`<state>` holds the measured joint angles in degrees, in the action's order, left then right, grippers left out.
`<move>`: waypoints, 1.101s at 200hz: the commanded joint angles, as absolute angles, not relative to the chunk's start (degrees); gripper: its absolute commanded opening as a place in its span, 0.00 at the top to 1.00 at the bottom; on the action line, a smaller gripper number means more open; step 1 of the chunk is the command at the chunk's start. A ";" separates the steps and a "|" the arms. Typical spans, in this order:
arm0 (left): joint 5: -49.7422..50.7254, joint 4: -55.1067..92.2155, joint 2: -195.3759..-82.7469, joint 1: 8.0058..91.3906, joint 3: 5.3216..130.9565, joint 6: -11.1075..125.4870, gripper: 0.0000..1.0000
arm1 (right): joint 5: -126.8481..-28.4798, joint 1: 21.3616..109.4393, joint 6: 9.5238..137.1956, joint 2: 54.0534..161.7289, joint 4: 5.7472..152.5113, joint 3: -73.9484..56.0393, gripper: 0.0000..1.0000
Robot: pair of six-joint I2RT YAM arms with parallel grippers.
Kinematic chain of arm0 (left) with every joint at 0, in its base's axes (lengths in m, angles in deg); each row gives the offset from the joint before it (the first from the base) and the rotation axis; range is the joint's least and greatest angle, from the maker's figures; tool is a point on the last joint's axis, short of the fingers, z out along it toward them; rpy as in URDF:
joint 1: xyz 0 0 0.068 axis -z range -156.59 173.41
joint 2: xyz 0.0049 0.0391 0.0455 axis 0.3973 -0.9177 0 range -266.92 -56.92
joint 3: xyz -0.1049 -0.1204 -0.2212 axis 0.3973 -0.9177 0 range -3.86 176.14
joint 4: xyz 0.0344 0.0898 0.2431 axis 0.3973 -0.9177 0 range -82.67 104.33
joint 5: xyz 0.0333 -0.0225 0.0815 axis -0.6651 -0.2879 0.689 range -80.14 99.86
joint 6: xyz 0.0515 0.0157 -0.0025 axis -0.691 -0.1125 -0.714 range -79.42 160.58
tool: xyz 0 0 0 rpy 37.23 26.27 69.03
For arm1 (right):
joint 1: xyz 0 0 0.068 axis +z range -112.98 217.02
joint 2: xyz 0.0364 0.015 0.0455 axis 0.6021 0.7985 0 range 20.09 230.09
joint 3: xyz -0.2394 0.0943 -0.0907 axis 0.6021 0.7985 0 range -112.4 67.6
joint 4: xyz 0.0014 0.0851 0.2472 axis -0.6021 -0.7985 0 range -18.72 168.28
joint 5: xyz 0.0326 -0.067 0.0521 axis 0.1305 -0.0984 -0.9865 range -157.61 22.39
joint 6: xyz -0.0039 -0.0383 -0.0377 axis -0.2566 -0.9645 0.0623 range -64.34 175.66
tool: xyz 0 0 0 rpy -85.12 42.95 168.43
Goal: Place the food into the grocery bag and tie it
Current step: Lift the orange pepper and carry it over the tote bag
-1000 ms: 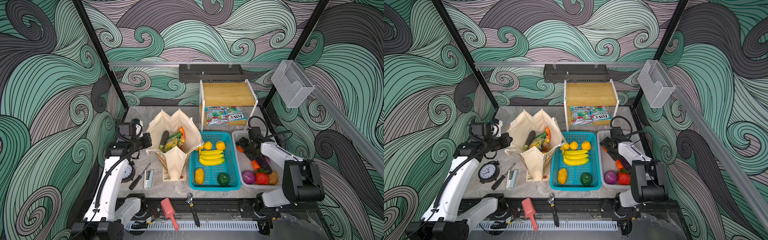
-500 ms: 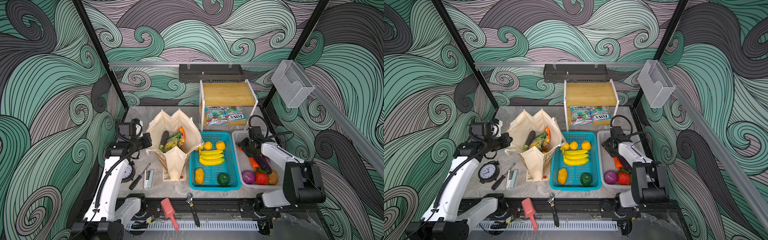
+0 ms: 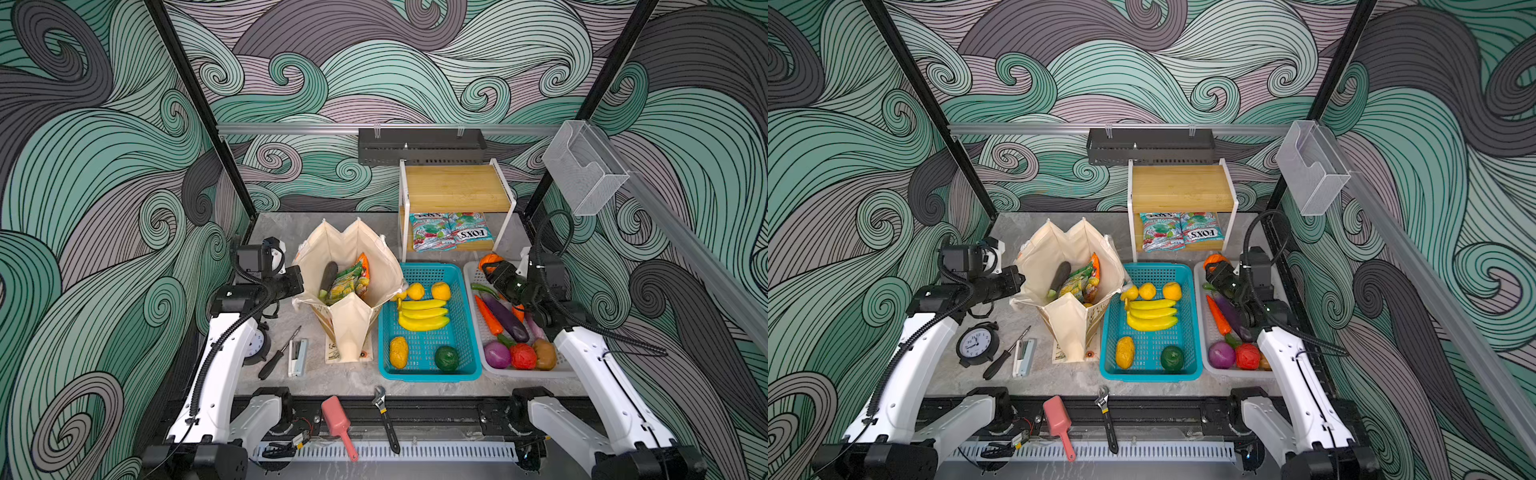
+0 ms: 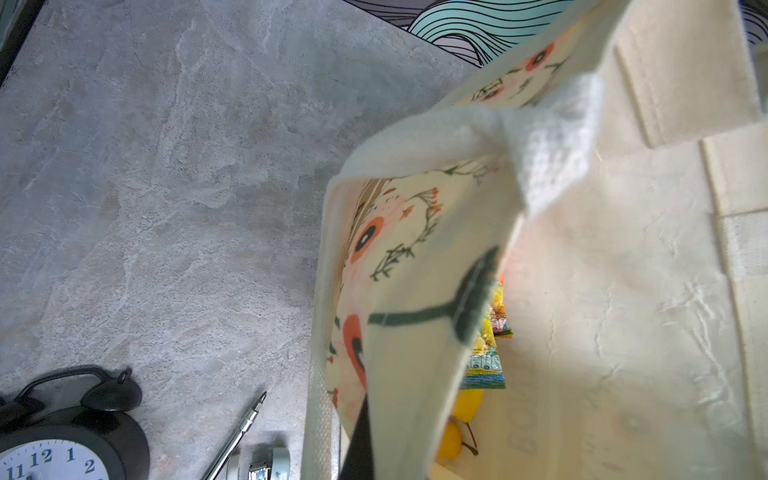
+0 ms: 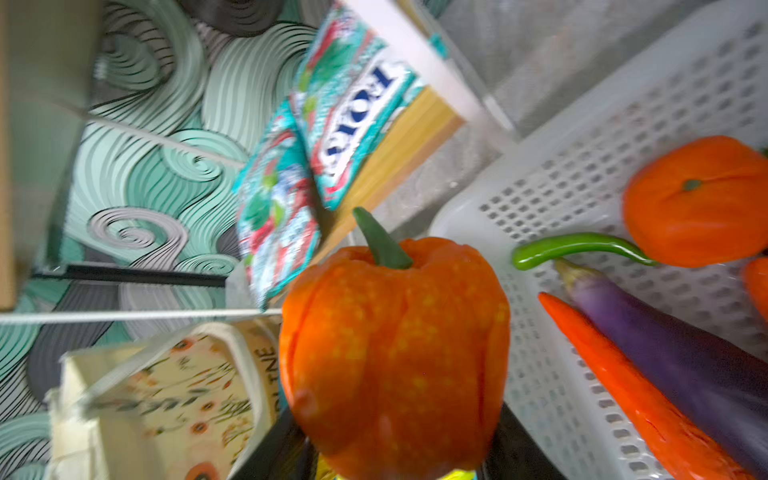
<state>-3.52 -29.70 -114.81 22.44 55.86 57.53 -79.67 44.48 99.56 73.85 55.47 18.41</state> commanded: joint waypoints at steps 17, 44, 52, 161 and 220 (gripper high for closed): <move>-4.82 -29.39 -114.40 22.71 55.46 57.21 1.00 | -84.07 55.44 93.99 73.92 59.52 9.45 0.47; -5.34 -29.27 -114.44 22.72 55.46 57.33 1.00 | -84.72 63.12 91.63 79.98 62.09 3.01 0.48; -5.34 -29.26 -114.40 22.71 55.38 57.24 1.00 | -84.68 65.50 90.70 82.59 62.23 0.68 0.49; -5.17 -29.26 -114.33 22.73 55.33 57.16 1.00 | -82.60 85.44 80.99 116.43 55.50 -25.26 0.39; -4.95 -29.31 -114.62 22.71 55.35 57.08 1.00 | -74.61 87.91 77.01 128.55 47.34 -32.31 0.40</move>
<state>-3.92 -29.37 -114.81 22.44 55.60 57.53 -80.08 86.03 80.59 126.46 52.50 -29.24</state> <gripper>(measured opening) 0.049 0.598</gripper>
